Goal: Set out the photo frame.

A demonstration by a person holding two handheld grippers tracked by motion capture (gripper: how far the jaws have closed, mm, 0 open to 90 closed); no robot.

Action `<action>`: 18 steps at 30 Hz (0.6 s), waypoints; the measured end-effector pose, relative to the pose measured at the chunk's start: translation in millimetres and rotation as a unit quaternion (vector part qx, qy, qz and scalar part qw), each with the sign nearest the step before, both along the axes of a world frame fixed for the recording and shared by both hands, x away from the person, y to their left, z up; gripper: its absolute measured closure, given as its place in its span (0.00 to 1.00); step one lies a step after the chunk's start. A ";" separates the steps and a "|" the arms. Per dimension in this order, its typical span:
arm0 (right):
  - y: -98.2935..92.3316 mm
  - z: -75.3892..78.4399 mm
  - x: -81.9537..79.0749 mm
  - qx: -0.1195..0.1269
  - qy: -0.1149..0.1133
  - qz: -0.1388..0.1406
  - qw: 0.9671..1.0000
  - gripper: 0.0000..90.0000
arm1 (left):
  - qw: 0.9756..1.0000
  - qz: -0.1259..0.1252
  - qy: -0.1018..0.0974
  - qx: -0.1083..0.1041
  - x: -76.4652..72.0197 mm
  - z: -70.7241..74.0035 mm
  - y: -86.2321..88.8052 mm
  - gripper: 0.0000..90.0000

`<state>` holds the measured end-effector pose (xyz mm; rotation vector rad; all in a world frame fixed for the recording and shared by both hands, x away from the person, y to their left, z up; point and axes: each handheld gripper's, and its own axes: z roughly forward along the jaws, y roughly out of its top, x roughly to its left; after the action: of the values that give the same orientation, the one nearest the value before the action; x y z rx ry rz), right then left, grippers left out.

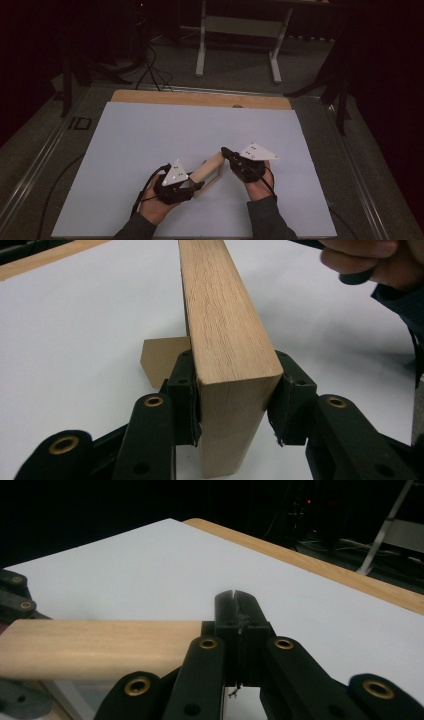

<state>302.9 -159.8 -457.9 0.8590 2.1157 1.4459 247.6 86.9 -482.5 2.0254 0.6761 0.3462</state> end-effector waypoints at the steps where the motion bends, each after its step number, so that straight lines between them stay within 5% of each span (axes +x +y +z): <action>1: 0.0 0.0 0.0 0.000 0.000 0.000 1.000 0.99 | 1.000 0.000 0.000 0.000 0.0 0.0 0.0 0.67; 5: 0.9 -0.8 0.6 -0.004 0.004 0.003 1.000 1.00 | 1.000 -0.022 -0.005 0.001 -2.8 -0.6 -3.8 0.67; 18: 3.0 -3.3 3.2 -0.011 0.017 0.003 1.000 1.00 | 0.999 -0.037 -0.002 0.001 -2.4 -0.4 -4.0 0.67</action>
<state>306.1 -156.8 -461.2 0.8753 2.1561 1.4187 245.2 82.9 -482.9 2.0452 0.5975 0.3072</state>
